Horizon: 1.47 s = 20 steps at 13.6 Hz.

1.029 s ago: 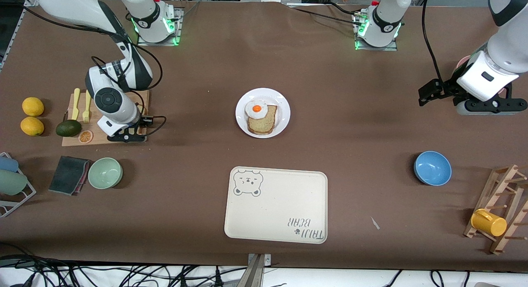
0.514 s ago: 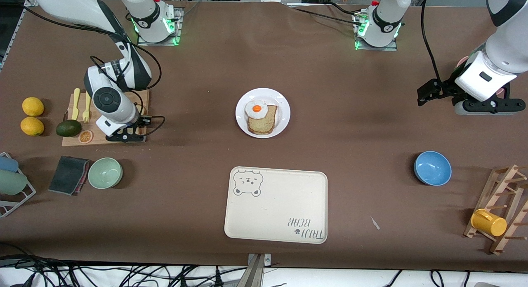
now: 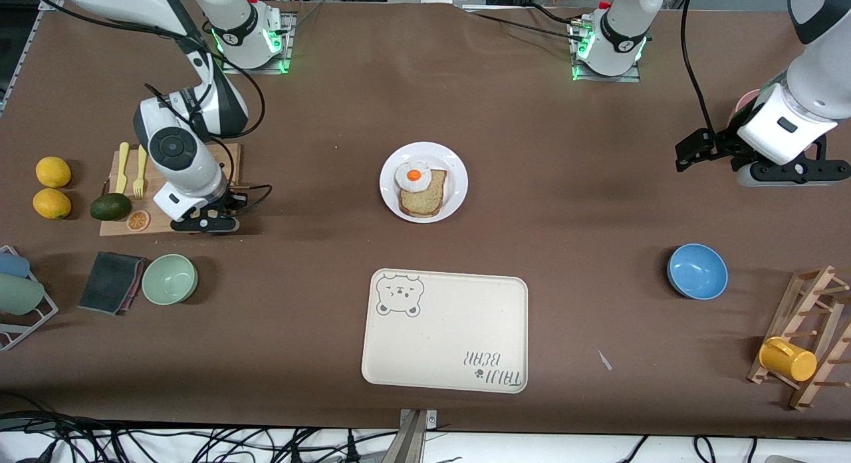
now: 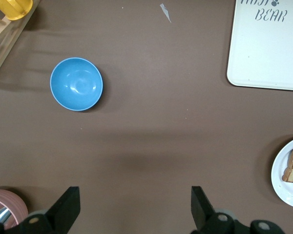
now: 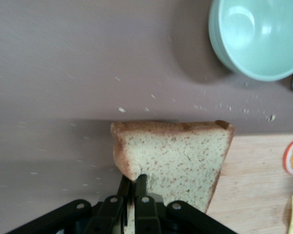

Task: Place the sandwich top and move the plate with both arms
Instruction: 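Close the right gripper on the bread slice edge and lift it, then carry the bread slice with the right gripper onto the egg plate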

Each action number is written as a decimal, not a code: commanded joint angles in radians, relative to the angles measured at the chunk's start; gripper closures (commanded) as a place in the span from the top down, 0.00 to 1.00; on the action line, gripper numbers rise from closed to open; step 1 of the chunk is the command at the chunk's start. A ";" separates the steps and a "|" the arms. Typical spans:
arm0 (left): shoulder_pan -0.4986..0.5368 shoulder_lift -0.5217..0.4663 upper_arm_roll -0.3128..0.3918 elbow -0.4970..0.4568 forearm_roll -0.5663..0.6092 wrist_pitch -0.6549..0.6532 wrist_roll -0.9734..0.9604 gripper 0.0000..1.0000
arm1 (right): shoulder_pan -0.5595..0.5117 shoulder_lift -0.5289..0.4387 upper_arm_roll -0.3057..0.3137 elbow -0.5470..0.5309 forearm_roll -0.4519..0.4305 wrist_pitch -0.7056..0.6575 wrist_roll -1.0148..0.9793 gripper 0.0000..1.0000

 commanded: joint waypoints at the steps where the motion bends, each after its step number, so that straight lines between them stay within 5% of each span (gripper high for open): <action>1: 0.001 0.013 -0.001 0.026 0.032 -0.004 0.001 1.00 | -0.002 -0.005 0.082 0.133 -0.008 -0.160 0.005 0.00; 4: 0.001 0.013 -0.001 0.026 0.032 -0.004 -0.004 1.00 | 0.007 0.002 0.157 0.214 0.034 -0.238 0.016 0.00; 10: -0.002 0.016 -0.004 0.027 0.031 -0.004 -0.010 1.00 | 0.197 0.050 0.162 0.317 0.130 -0.275 0.219 0.00; 14: -0.002 0.014 -0.004 0.027 0.031 -0.004 -0.010 1.00 | 0.332 0.113 0.159 0.429 0.301 -0.303 0.345 0.00; 20: -0.002 0.014 -0.004 0.027 0.031 -0.004 -0.010 1.00 | 0.453 0.234 0.159 0.507 0.317 -0.269 0.526 0.00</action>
